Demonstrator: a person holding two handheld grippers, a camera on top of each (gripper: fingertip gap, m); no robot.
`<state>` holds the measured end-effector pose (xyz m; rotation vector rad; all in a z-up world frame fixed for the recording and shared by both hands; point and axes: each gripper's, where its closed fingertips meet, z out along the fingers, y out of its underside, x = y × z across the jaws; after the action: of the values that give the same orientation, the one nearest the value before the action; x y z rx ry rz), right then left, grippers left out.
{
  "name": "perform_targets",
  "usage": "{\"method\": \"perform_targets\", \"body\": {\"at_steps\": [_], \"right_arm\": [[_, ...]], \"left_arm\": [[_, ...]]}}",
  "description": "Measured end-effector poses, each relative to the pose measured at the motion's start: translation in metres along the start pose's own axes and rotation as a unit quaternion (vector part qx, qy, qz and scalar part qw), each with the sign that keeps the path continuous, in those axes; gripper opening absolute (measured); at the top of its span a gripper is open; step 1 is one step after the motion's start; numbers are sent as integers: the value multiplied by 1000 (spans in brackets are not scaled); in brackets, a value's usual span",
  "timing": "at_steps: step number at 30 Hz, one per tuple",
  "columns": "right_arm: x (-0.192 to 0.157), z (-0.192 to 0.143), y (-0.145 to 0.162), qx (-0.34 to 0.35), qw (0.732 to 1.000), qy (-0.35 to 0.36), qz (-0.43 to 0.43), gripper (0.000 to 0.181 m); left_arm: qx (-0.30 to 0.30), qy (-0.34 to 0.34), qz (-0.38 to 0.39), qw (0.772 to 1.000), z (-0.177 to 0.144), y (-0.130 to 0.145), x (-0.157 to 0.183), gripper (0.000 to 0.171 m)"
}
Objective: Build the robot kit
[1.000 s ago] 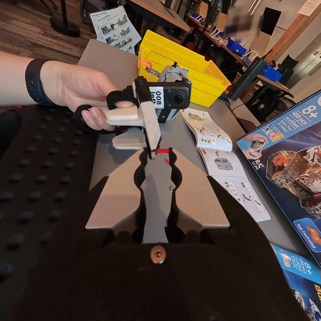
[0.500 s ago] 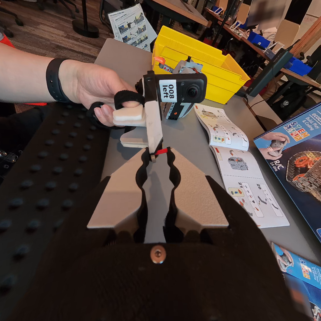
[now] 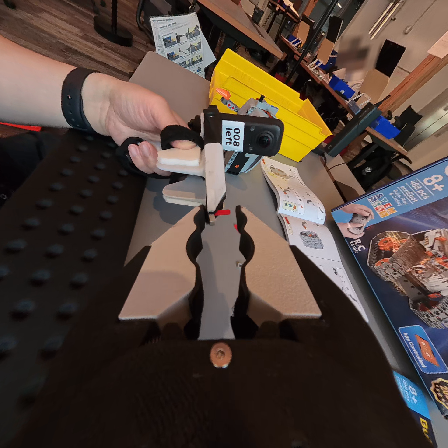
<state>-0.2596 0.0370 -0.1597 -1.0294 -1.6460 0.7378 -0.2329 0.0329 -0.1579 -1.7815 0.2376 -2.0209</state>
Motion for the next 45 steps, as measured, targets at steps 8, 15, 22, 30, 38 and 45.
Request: {"method": "perform_targets", "body": {"at_steps": [8,15,22,30,38,45], "right_arm": [[-4,-2,0,6,1000,-26,13,17],[27,-20,11,18,997,-11,80,22],[1,-17,3,24,998,-50,4,25],[-13,-8,13,-19,997,-59,-40,3],[20,-5,-10,7,996,82,-15,3],[34,-8,-26,21,982,182,-33,2]], "left_arm": [[3,-3,6,1000,-1,-1,0,4],[36,-47,50,997,-14,-11,-4,4],[1,-78,59,995,-8,-1,-12,5],[-19,-77,61,995,-4,4,-12,5],[81,-41,116,989,-16,-22,13,10],[152,-46,175,972,-15,-39,29,17]]}}
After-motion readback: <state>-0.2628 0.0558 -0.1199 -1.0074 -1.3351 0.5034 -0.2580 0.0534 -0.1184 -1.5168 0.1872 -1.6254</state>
